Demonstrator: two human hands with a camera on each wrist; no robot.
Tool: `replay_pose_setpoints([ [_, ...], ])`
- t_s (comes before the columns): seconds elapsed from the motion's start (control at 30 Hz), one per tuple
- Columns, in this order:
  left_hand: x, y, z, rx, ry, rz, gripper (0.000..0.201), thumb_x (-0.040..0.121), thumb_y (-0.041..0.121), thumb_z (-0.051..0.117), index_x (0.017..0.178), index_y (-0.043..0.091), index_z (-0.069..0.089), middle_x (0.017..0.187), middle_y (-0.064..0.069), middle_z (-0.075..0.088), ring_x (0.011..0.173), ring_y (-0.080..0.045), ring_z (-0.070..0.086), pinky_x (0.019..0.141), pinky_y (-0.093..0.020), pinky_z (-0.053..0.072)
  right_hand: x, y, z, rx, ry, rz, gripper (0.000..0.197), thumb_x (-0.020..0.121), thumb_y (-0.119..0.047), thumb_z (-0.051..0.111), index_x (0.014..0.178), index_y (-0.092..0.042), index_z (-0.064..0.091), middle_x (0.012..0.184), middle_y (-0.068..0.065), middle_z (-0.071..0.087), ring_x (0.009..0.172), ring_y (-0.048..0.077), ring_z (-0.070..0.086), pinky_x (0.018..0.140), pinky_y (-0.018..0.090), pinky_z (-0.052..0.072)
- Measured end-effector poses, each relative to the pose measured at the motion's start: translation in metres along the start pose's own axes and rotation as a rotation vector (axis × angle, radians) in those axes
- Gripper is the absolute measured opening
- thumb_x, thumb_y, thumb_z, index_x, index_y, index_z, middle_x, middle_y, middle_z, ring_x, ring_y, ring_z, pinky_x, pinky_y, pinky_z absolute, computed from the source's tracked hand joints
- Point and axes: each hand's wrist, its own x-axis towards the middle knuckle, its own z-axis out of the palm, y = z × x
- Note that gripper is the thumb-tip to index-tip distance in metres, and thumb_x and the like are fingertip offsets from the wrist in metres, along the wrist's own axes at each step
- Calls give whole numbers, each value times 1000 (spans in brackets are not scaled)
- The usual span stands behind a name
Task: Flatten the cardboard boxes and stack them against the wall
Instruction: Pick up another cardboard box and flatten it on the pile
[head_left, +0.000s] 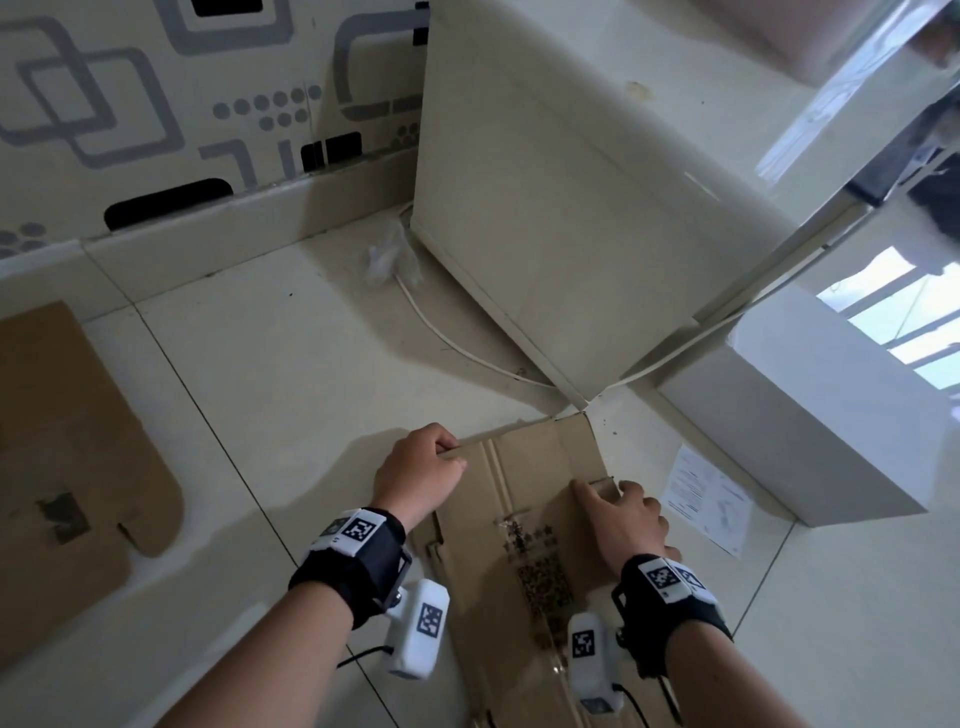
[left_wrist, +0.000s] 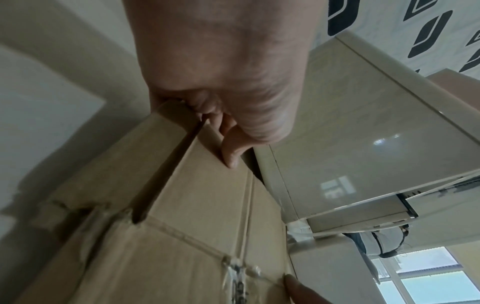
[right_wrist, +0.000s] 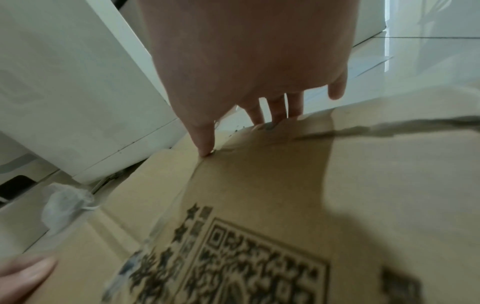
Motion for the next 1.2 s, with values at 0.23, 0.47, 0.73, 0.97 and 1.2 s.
replay_pose_setpoints([
  [0.23, 3, -18, -46, -110, 87, -52, 12, 83, 25, 65, 94, 31, 65, 105, 5, 70, 102, -22, 66, 96, -43, 53, -2, -8, 3, 135, -151, -70, 77, 87, -74, 50, 139, -17, 50, 141, 12, 59, 119, 32, 58, 100, 43, 45],
  [0.47, 9, -56, -107, -249, 310, -82, 15, 90, 14, 69, 104, 14, 73, 103, -3, 72, 104, -25, 66, 90, -34, 50, -6, -31, 9, 177, -253, -45, 87, 90, -77, 44, 135, -5, 62, 138, 18, 62, 100, 29, 54, 94, 40, 41],
  [0.73, 3, -79, -161, -390, 491, -116, 10, 90, 10, 70, 99, 13, 73, 94, -1, 72, 97, -23, 66, 85, -29, 46, -6, -64, 15, 322, -296, -81, 86, 88, -75, 51, 135, -3, 60, 136, 20, 62, 107, 32, 58, 98, 43, 41],
  [0.97, -5, -100, -193, -612, 595, -214, 24, 96, 9, 63, 119, 11, 70, 109, -3, 67, 111, -24, 59, 92, -32, 39, -1, -83, 30, 1017, -438, -46, 33, 97, -45, 59, 89, -14, 66, 76, 6, 69, 65, 22, 64, 65, 35, 53],
  [1.2, -11, -105, -203, -849, 723, -286, 31, 98, 13, 62, 129, 13, 65, 116, 0, 60, 113, -18, 48, 100, -37, 34, -17, -118, 55, 1056, -611, -276, 30, 99, -31, 57, 126, -23, 68, 105, 0, 77, 83, 20, 73, 69, 35, 58],
])
